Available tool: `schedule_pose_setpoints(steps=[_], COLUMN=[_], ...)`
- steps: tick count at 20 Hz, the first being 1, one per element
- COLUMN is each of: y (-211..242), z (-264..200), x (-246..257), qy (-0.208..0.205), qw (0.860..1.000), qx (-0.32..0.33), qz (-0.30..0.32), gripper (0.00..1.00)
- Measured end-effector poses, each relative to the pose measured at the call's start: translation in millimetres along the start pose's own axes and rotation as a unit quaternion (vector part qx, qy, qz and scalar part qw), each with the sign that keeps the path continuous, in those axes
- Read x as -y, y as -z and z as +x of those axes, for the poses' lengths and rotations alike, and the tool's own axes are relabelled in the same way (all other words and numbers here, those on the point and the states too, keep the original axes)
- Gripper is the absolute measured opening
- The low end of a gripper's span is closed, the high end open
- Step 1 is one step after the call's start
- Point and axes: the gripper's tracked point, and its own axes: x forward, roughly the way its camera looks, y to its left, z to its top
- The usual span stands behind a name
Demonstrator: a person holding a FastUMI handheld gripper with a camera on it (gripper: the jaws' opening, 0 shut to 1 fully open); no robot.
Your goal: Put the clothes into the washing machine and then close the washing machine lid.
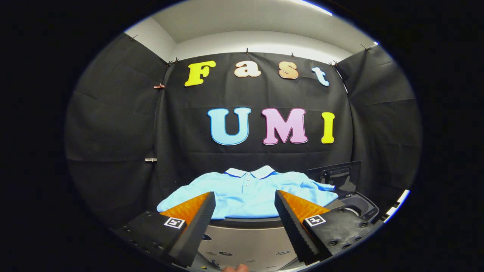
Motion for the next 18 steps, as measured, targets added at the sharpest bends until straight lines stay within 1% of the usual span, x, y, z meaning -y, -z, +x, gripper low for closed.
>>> schedule_pose_setpoints(steps=[5,12,15,18], y=[2.0,2.4,-5.6,-20.1], z=[11.1,25.9,39.2,61.3], x=[6.0,7.9,5.8,12.0], qy=[0.008,0.009,0.003,0.009], qw=[1.0,1.0,1.0,0.999], qx=[-0.006,-0.016,-0.022,-0.025], qz=[0.003,0.002,0.016,0.021], gripper=[0.98,0.98,0.98,0.98])
